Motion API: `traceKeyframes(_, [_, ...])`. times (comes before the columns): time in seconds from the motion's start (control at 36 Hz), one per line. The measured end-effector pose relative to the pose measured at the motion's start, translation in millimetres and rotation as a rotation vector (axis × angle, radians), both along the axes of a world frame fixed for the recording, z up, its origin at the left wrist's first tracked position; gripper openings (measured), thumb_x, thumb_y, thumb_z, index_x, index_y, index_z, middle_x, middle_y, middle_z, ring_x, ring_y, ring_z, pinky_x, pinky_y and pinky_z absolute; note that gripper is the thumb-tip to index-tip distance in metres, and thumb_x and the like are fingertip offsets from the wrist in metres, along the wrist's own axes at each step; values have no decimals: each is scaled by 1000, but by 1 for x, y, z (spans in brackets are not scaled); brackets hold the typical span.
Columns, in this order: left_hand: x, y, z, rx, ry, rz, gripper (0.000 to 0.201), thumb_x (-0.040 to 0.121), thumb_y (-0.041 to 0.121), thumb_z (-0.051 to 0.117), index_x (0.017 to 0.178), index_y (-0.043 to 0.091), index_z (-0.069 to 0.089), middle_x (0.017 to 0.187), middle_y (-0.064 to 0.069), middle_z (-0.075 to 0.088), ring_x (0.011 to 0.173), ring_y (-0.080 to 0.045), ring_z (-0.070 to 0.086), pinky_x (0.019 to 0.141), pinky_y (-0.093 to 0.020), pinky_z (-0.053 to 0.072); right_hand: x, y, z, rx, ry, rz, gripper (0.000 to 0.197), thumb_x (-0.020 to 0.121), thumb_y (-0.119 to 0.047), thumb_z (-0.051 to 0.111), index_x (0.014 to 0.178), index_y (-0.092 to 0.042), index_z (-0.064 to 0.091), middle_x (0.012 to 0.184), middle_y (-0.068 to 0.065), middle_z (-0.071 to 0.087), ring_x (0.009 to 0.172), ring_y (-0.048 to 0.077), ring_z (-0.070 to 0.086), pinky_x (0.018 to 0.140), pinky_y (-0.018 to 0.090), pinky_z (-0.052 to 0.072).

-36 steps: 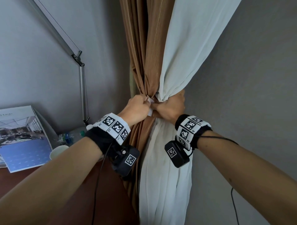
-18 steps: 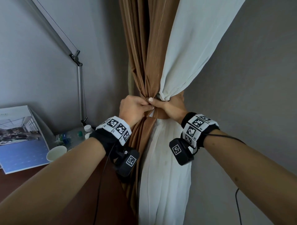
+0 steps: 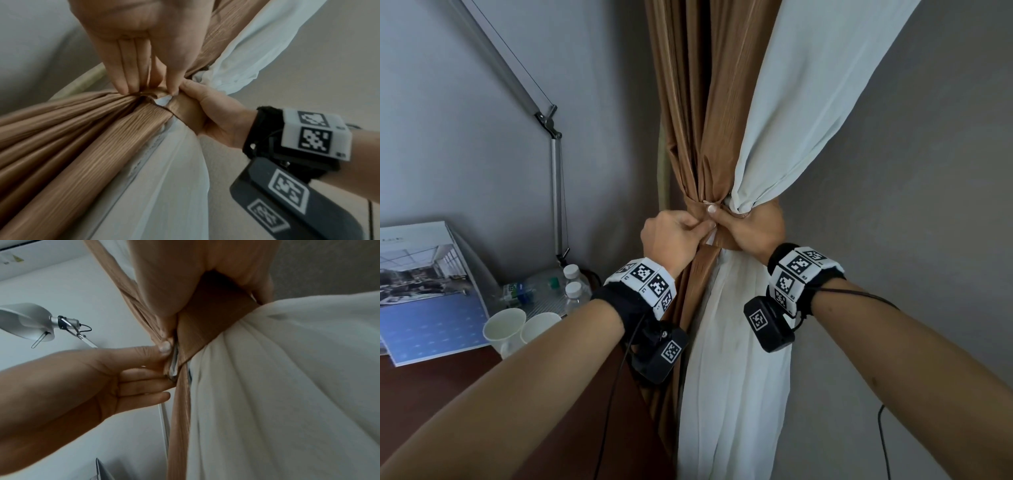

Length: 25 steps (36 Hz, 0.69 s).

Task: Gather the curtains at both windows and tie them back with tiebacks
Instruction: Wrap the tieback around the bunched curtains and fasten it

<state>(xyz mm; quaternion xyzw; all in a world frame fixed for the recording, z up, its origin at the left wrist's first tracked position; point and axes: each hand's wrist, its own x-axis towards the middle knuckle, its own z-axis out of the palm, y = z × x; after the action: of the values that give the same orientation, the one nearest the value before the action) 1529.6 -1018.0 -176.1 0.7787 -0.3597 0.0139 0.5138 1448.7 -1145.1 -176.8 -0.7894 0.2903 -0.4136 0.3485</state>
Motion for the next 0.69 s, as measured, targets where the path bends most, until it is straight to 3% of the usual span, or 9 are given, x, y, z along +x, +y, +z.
traceKeyframes(0.08, [-3, 3, -5, 40, -44, -52, 25, 79, 38, 78, 95, 20, 79, 91, 2, 77, 91, -13, 70, 87, -30, 54, -5, 0, 5, -61, 23, -44, 39, 75, -44, 79, 103, -17, 74, 104, -5, 74, 105, 9, 65, 92, 18, 47])
traceKeyframes(0.17, [0, 5, -10, 102, -109, -96, 32, 80, 25, 78, 109, 15, 75, 105, -2, 76, 100, -17, 70, 94, -33, 53, -5, -1, 5, -95, 58, -82, 37, 78, -46, 77, 102, -18, 74, 103, -3, 74, 104, 11, 66, 87, 14, 44])
traceKeyframes(0.25, [5, 5, -12, 164, -277, -102, 20, 84, 16, 68, 103, 12, 74, 99, -7, 75, 94, -24, 70, 84, -34, 55, -3, -1, 5, -123, 68, -110, 37, 78, -45, 77, 100, -16, 74, 102, -1, 75, 103, 13, 67, 83, 11, 41])
traceKeyframes(0.33, [5, 6, -10, 299, -440, -119, 20, 89, 15, 60, 103, 2, 67, 96, -13, 65, 86, -32, 65, 71, -34, 47, -2, 2, 6, -97, 45, -82, 38, 77, -42, 79, 103, -14, 74, 104, -1, 74, 103, 10, 65, 85, 11, 40])
traceKeyframes(0.42, [6, 10, -11, 373, -512, -169, 18, 93, 11, 54, 102, 0, 66, 100, -14, 62, 86, -35, 64, 72, -37, 48, -3, 2, 6, -34, 28, 3, 42, 73, -39, 83, 105, -14, 73, 106, -4, 72, 105, 6, 63, 90, 17, 45])
traceKeyframes(0.53, [11, 15, -11, 376, -531, -251, 22, 89, 1, 53, 105, -2, 68, 108, -19, 64, 89, -39, 65, 78, -41, 50, -9, -5, 4, 49, 91, 176, 44, 56, -23, 94, 91, -23, 68, 101, -2, 72, 102, 13, 67, 96, 30, 52])
traceKeyframes(0.61, [12, 17, -9, 377, -530, -288, 33, 88, -1, 50, 117, -1, 66, 116, -19, 63, 93, -39, 64, 81, -41, 52, -10, -9, 3, 45, 116, 186, 45, 49, -14, 96, 78, -28, 64, 93, -5, 70, 95, 11, 67, 89, 24, 54])
traceKeyframes(0.69, [9, 17, -9, 399, -536, -267, 33, 91, 4, 48, 120, -1, 63, 122, -18, 60, 95, -37, 64, 82, -39, 50, -6, -9, 1, 67, 94, 158, 43, 48, -12, 95, 78, -22, 65, 90, -2, 71, 88, 10, 68, 72, 16, 54])
